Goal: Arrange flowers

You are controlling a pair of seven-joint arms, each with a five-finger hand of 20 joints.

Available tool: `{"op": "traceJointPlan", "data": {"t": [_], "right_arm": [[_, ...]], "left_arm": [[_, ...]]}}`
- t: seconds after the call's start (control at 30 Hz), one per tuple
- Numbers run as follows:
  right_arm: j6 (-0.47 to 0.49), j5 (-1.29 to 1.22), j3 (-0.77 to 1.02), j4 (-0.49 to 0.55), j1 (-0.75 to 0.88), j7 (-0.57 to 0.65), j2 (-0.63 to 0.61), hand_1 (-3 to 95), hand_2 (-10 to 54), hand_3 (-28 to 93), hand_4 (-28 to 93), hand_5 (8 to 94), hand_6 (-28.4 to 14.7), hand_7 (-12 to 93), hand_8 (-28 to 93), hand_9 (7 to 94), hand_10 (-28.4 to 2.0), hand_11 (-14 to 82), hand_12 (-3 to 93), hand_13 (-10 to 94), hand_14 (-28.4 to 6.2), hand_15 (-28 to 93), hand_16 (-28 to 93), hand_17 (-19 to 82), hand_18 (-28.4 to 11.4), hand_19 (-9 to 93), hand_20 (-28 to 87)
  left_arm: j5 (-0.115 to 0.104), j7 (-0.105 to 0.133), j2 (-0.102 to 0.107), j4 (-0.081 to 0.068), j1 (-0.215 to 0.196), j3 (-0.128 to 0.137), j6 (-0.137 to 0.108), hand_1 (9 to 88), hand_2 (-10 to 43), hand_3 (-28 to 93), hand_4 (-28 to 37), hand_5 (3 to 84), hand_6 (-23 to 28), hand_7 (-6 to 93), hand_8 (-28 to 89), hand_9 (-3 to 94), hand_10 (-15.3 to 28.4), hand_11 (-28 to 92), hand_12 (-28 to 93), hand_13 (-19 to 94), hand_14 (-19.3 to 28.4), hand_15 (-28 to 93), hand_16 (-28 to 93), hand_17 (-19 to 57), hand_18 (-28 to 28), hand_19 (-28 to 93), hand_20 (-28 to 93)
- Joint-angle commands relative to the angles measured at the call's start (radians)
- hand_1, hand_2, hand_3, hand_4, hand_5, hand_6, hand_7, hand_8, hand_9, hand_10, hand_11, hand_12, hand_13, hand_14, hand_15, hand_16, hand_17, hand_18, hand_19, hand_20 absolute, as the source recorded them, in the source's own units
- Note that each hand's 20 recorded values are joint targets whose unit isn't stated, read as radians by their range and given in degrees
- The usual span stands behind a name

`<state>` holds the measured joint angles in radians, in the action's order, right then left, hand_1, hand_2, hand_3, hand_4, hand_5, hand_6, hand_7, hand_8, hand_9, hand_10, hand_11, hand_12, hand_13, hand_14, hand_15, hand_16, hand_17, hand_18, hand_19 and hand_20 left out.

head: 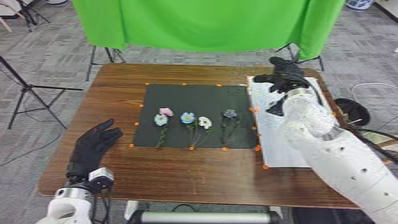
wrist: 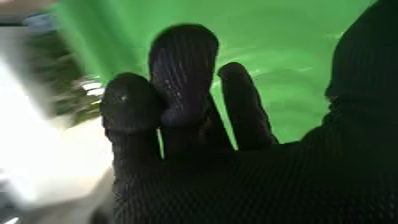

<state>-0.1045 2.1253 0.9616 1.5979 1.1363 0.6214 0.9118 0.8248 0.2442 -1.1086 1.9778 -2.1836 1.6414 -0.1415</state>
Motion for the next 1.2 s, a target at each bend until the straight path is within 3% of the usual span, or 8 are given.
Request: {"op": "traceJointPlan", "data": {"t": [0.03, 0.67, 0.83, 0.93, 1.03, 1.1, 1.2], "right_arm": [[0.146, -0.031, 0.069, -0.103, -0.015, 0.081, -0.047, 24.2, -9.5, 68, -15, 30.9, -5.3, 6, -4, 32.7, -19.9, 2.0, 16.8, 75, -8.2, 68, 26, 51, -18.5, 93, 48], [0.190, -0.061, 0.082, -0.147, 0.073, 0.095, -0.047, 25.8, -9.5, 69, -15, 35.5, -1.2, 9, -5, 35.2, -18.7, 3.0, 16.8, 74, -8.8, 71, 24, 51, -19.4, 93, 48], [0.181, -0.060, 0.066, -0.151, 0.070, 0.123, -0.044, 31.7, -9.5, 69, -16, 39.3, 1.4, 11, -8, 38.1, -16.2, 3.6, 16.4, 75, -8.4, 71, 23, 52, -19.0, 93, 49], [0.099, -0.031, 0.037, -0.159, 0.065, 0.120, -0.047, 39.2, -9.5, 70, -18, 43.6, 2.7, 15, -10, 42.3, -13.1, 4.9, 16.2, 77, -7.2, 71, 23, 54, -18.4, 93, 50], [-0.044, -0.002, 0.009, -0.162, 0.063, 0.104, -0.055, 46.7, -9.3, 70, -19, 52.4, 2.7, 18, -12, 51.4, -13.0, 8.4, 15.8, 81, -5.6, 69, 23, 57, -17.2, 93, 52], [-0.116, 0.018, 0.009, -0.148, 0.074, 0.094, -0.062, 52.7, -8.3, 67, -21, 62.2, 1.6, 20, -5, 62.6, -12.4, 12.4, 16.3, 85, -3.8, 68, 25, 61, -15.7, 93, 54], [-0.205, 0.027, 0.042, -0.095, 0.112, 0.087, -0.069, 56.9, -4.7, 63, -21, 71.5, 0.7, 21, 0, 74.5, -12.0, 11.7, 25.1, 90, -1.8, 68, 26, 66, -13.8, 93, 57]], "left_arm": [[-0.002, -0.023, 0.001, -0.009, -0.016, -0.006, 0.012, 24.1, -6.4, 72, -24.3, 49.2, 0.0, 17.4, -8, 50.0, 12.4, 21, 14, 37, 16.6, 22, 2, 3.9, 13.2, 11, 18], [-0.004, -0.015, -0.013, -0.007, -0.024, -0.008, 0.008, 24.1, -6.2, 72, -24.3, 49.4, 0.0, 17.4, -8, 50.0, 12.3, 21, 14, 37, 16.5, 22, 2, 3.9, 13.2, 11, 18], [0.004, -0.016, -0.014, -0.005, -0.028, -0.004, 0.004, 24.2, -6.1, 72, -24.4, 49.4, 0.0, 17.3, -8, 50.0, 12.3, 21, 14, 37, 16.5, 22, 2, 3.9, 13.2, 11, 18], [0.004, -0.015, -0.016, -0.005, -0.030, -0.002, 0.002, 24.1, -6.1, 72, -24.2, 49.3, 0.1, 17.3, -8, 50.0, 12.4, 21, 14, 37, 16.6, 22, 2, 3.9, 13.2, 11, 18], [0.003, -0.014, -0.016, -0.005, -0.028, -0.001, 0.005, 24.2, -6.0, 72, -24.4, 49.3, 0.0, 17.3, -8, 50.0, 12.3, 21, 14, 37, 16.6, 22, 2, 3.9, 13.2, 11, 18], [0.003, -0.017, -0.013, -0.007, -0.025, -0.004, 0.008, 24.2, -6.0, 72, -24.3, 49.3, 0.1, 17.3, -8, 50.0, 12.3, 21, 14, 37, 16.6, 22, 2, 3.9, 13.2, 11, 18], [0.005, -0.023, -0.009, -0.008, -0.024, -0.002, 0.012, 24.2, -6.0, 72, -24.3, 49.3, 0.3, 17.2, -8, 50.0, 12.4, 21, 14, 37, 16.6, 22, 2, 3.9, 13.2, 11, 18]]}}
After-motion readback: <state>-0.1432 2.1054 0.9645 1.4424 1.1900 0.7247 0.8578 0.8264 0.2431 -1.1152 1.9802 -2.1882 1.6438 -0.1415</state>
